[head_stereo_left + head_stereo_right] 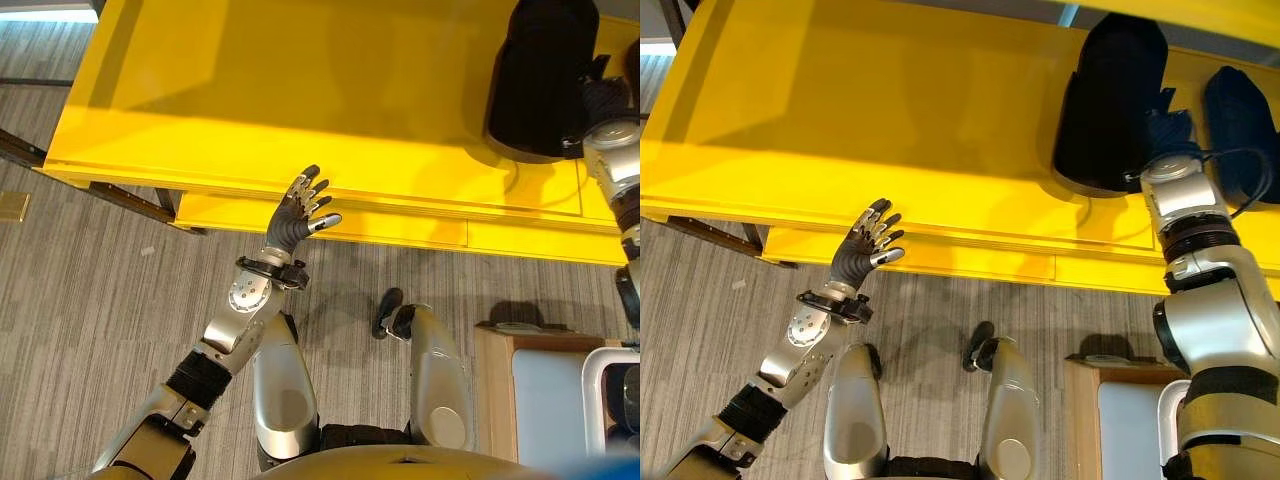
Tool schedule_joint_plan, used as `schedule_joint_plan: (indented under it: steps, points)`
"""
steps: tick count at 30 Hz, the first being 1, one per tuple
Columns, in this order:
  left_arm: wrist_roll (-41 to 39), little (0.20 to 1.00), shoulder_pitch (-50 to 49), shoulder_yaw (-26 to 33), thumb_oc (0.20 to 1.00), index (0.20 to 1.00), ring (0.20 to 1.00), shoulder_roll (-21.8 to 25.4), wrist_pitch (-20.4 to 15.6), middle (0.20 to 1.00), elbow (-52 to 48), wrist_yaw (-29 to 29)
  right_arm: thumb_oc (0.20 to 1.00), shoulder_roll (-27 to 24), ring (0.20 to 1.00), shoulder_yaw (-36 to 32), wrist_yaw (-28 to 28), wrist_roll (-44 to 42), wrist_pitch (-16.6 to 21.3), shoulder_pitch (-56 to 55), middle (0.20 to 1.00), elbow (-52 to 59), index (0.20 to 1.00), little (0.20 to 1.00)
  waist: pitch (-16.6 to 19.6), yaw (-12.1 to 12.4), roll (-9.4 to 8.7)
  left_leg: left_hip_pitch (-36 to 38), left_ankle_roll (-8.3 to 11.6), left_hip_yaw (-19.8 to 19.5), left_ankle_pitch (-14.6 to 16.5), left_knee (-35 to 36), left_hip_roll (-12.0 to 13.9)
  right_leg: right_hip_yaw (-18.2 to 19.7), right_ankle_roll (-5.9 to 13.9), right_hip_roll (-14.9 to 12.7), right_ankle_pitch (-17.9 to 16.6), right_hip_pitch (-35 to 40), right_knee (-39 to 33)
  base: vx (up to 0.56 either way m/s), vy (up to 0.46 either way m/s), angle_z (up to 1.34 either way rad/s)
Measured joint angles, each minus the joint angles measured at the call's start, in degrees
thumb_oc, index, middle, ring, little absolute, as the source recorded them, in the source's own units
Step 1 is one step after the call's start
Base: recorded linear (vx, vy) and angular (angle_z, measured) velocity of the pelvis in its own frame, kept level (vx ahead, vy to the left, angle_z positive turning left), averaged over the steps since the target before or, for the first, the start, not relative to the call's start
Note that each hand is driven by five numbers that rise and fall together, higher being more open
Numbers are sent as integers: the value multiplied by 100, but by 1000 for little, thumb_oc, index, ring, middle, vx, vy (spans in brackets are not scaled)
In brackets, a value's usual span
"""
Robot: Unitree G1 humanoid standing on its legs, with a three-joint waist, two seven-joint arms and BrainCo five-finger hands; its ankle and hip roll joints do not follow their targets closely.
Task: Move parts from the plastic box to the shelf.
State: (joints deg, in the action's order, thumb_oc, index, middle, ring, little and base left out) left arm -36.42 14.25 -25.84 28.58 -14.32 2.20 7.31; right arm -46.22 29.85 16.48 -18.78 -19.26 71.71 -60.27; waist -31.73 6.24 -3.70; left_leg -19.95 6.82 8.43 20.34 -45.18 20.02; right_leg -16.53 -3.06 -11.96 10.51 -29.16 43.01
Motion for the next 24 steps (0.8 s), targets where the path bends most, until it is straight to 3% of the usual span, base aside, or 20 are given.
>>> schedule_joint_plan:
  steps: [8,13,17,20,24]
  points:
    - [-49,1000,-104,-85,1000,1000,1000,226,126,1000,-56,-250,200,-55,200,877,-305,670,-34,944,200,-242,200,200,0,191,-5,-223,-16,-85,168,-296,-25,8,48,-136,250,-234,395,121,-93,4]
    - [-123,1000,-124,-54,1000,1000,1000,240,150,1000,-73,-371,200,-185,200,892,-331,791,-32,936,200,-292,200,200,-5,295,8,-335,17,-114,233,-389,-152,110,40,-292,441,-434,725,115,-70,9]
    - [-132,1000,-433,-122,1000,1000,1000,268,268,1000,-40,-448,200,-5,200,926,-331,786,-111,925,200,-350,200,200,-4,262,47,-421,50,-167,194,-279,-147,37,-18,-275,470,-533,727,58,-60,3]
    - [-134,1000,-507,-95,1000,1000,1000,270,269,1000,-37,-465,200,39,200,924,-323,784,-205,849,200,-385,200,200,-19,270,191,-533,58,-148,162,-227,-176,51,-46,-322,516,-695,799,46,-78,4]
    - [-138,1000,-605,-48,1000,1000,1000,269,269,1000,-37,-555,200,42,200,884,-254,767,-243,808,200,-465,200,200,-15,244,220,-639,57,-196,24,-50,-190,15,-140,-326,578,-869,839,20,-59,3]
